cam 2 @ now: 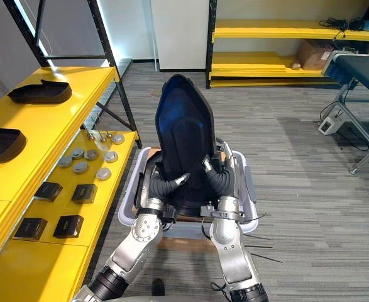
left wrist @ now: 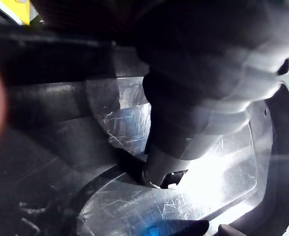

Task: Walk over and take plastic housings, then place them on the shelf

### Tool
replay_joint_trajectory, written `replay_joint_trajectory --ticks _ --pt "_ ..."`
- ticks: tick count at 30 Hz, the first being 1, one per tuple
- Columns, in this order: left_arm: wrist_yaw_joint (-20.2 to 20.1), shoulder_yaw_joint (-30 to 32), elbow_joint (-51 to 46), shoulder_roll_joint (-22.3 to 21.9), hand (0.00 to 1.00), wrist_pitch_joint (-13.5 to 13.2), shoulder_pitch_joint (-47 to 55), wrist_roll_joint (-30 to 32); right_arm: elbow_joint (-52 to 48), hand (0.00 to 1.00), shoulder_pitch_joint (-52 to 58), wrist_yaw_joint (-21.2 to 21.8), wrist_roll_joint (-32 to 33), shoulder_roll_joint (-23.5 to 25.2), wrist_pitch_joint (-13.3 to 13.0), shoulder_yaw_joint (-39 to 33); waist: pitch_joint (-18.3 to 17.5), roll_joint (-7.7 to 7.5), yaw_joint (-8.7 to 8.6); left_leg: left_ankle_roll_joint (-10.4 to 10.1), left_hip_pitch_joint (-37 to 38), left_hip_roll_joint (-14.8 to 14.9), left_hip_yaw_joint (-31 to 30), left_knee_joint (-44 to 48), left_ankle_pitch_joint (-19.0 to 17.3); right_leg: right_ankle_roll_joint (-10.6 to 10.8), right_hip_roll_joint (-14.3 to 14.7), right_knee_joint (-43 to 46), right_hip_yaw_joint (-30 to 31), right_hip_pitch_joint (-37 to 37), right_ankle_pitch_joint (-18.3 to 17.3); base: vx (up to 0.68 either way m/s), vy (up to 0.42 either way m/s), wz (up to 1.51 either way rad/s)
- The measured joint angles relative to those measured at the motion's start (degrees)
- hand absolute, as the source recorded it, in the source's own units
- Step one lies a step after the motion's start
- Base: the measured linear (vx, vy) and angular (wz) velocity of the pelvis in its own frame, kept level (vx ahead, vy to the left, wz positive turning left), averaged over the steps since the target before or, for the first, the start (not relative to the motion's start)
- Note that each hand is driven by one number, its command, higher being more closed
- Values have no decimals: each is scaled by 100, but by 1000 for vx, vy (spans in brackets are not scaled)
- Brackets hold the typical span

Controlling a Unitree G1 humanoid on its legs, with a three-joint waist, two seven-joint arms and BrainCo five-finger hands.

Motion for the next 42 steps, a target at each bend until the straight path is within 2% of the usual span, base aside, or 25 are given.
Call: replay_joint_trajectory --ticks 5,7,8,9,10,11,13,16,19,22,24,25,27,28,30,33,35,37,39,40,41,42 --pt "-87 137 -1 34 100 -3 -18 13 -411 0 -45 415 426 -545 -114 -28 -15 -22 13 0 42 1 -1 0 0 2 1 -1 0 52 10 0 0 0" --pt "-126 273 -1 34 100 8 -17 66 -717 0 -53 572 697 -780 -267 -109 -15 -22 8 0 63 2 -1 -1 0 2 9 -3 -1 78 10 0 0 0" --pt "-127 375 -1 44 100 19 -17 114 -977 0 -63 676 895 -881 -443 -244 -15 -22 4 0 68 3 0 -1 0 -2 21 -4 1 76 11 0 0 0" --pt "-129 428 -1 54 100 45 -12 143 -1120 0 -75 705 964 -928 -510 -318 -15 -22 2 0 70 5 0 -1 0 -3 27 -6 3 76 12 -35 -4 -2" --pt "-138 555 -1 89 100 102 7 235 -1390 0 -93 841 1259 -1025 -747 -541 -15 -22 -3 0 71 10 0 -2 0 -4 40 -16 6 73 12 0 0 0" --pt "-139 606 -1 92 100 125 20 262 -1472 0 -95 884 1356 -1059 -830 -645 -15 -22 -5 0 71 12 0 -2 -1 -4 44 -17 6 73 12 -31 -7 -1" --pt "-203 832 -5 83 100 132 150 275 -1594 0 -97 993 1698 -1084 -1032 -1309 -17 -25 -24 1 71 16 6 -3 -2 -2 50 -26 6 73 10 0 0 0" --pt "-243 1037 -12 80 100 134 386 274 -1551 0 -97 1007 2098 -1026 -1061 -2088 -17 -25 -73 1 51 15 14 -3 -4 12 50 -65 8 70 4 0 0 0" --pt "-244 1271 -36 70 100 142 716 273 -1360 0 -93 779 2576 -717 -1116 -3164 -16 -28 -153 2 27 16 21 -3 -4 21 49 -117 16 66 17 7 -4 -2" --pt "-250 1491 -174 29 100 144 950 273 -549 0 -25 399 3025 -518 -1207 -4153 -21 -35 -163 1 -25 15 21 -3 -5 3 52 -116 37 2 30 16 -10 -3" --pt "-251 1694 -508 -70 100 141 1168 272 508 0 165 141 3308 -449 -1204 -4751 -22 -36 -170 0 -69 13 16 -2 -4 -11 53 -115 20 -33 38 24 -13 4" --pt "-254 1739 -585 -86 100 139 1215 273 808 0 258 121 3415 -446 -1192 -4852 -22 -35 -170 0 -69 10 13 -2 -4 -10 51 -114 8 -27 36 36 -15 6" --pt "-260 1881 -840 -85 100 86 1386 264 2183 0 591 55 3809 -416 -1050 -5033 -23 -30 -167 -3 -92 17 7 -1 -8 -15 55 -113 -9 -28 31 41 -19 5" --pt "-262 1905 -840 -76 100 63 1394 259 2556 0 668 76 3936 -415 -1006 -5018 -23 -30 -161 -4 -94 17 6 -1 -8 -17 55 -112 -15 -25 30 34 -21 5" --pt "-381 2016 -841 -56 100 0 1459 188 3934 0 890 358 4068 -391 -679 -4859 -27 -7 -153 -5 -122 20 -15 -1 -9 -26 54 -80 -44 -15 6 20 -15 6" --pt "-623 2032 -876 -15 100 -72 1632 50 5169 0 1206 961 4018 -220 -377 -4509 -15 32 -161 -2 -112 1 -167 -2 -6 -18 29 40 -207 16 -98 2 -18 21" --pt "-733 2037 -914 -19 100 -74 1733 32 5656 0 1294 1197 3980 -19 -291 -4373 27 -24 -156 -4 -66 -5 -252 -2 -5 -18 -1 120 -321 86 -175 -8 -16 38" --pt "-821 2020 -1148 -26 100 -96 1946 2 6427 0 1331 1462 3699 237 -133 -3770 117 -70 -68 22 -76 -96 -458 0 -91 46 -72 486 -556 103 -457 -58 -19 59" --pt "-875 2010 -1263 -35 100 -103 2004 -8 6578 0 1353 1563 3543 339 -88 -3519 156 -84 -34 31 -131 -133 -480 2 -96 74 -152 685 -810 82 -597 -41 -17 73" --pt "-896 1979 -1329 -46 100 -104 2005 -8 6607 0 1374 1605 3494 387 -53 -3436 171 -98 -9 64 -217 -168 -477 3 -118 100 -226 811 -1033 62 -705 -22 -11 127" --pt "-922 1964 -1439 -103 100 -107 2014 -11 6615 0 1383 1587 3390 360 -32 -3384 199 -136 3 245 -347 -224 -401 1 -247 105 -339 922 -1377 49 -806 0 1 185" --pt "-937 1968 -1504 -104 100 -135 2004 -13 6640 0 1351 1570 3335 400 -29 -3361 268 -270 17 644 -472 -264 7 40 -563 71 -514 862 -1780 89 -778 15 22 182"
